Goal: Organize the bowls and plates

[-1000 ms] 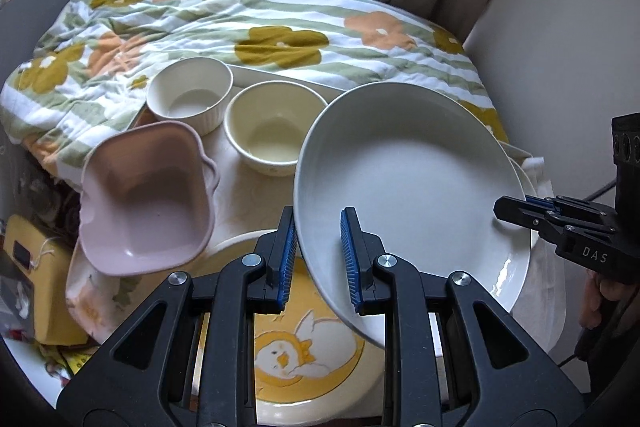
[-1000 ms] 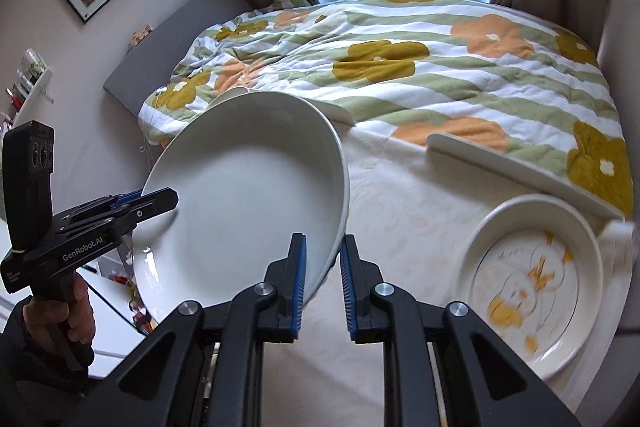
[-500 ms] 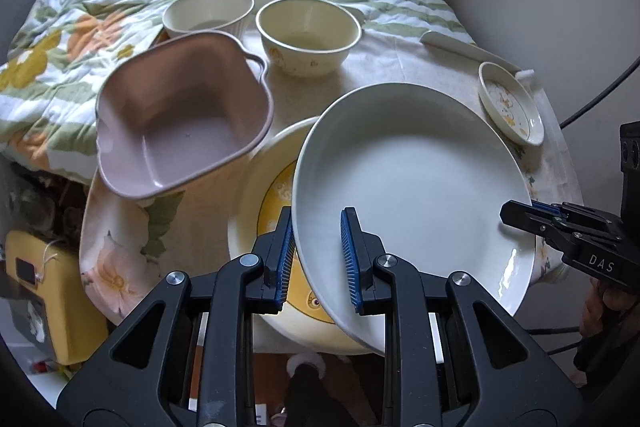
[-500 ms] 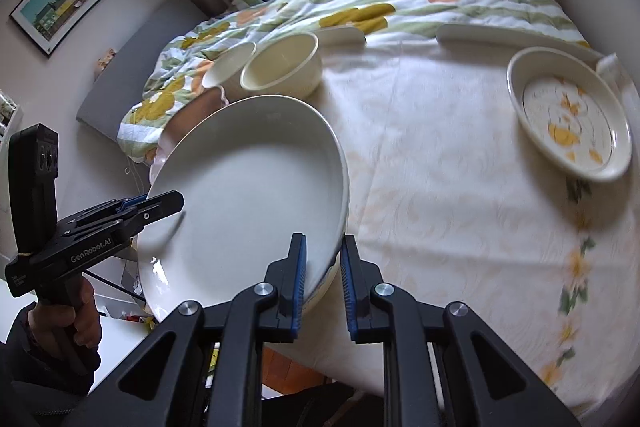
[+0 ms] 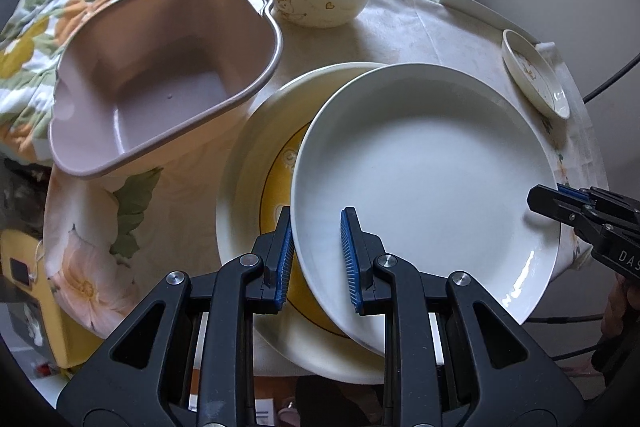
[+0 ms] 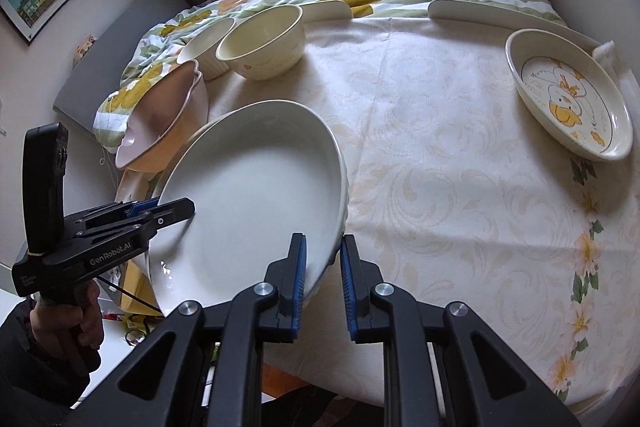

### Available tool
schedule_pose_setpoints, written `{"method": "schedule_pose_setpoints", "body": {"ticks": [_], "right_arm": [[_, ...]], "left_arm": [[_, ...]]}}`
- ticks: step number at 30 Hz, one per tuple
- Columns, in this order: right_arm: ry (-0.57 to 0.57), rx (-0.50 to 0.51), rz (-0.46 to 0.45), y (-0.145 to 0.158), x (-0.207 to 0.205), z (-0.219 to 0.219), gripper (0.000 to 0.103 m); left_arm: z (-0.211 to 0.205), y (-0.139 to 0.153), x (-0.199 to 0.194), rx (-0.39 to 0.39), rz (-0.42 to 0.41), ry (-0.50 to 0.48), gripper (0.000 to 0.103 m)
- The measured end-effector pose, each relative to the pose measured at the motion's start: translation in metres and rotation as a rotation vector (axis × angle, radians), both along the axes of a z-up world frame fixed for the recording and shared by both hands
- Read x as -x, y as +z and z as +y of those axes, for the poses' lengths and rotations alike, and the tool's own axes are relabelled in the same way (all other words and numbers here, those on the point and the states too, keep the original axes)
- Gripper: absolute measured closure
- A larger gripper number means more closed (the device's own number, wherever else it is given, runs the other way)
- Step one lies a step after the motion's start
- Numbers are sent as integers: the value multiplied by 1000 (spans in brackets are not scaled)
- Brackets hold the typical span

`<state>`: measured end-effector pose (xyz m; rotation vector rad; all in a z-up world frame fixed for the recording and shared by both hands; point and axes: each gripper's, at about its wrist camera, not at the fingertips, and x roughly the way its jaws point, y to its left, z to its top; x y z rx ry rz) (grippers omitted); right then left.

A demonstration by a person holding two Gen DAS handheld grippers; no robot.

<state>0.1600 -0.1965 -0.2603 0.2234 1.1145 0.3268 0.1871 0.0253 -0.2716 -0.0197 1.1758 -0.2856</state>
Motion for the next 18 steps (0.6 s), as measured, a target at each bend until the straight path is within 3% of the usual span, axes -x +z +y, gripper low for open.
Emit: {"method": "schedule_pose_setpoints", "body": {"ticks": [6, 14, 18], "right_arm": [[10, 8, -1, -1, 0, 3, 88], [30, 23, -7, -1, -2, 9, 88], [48, 58, -21, -1, -3, 15, 87]], "left_arm": [[-4, -2, 0, -61, -20, -8, 84], [-27, 1, 6, -306, -113, -70, 84], [-31, 1, 10, -384, -143, -93, 84]]}}
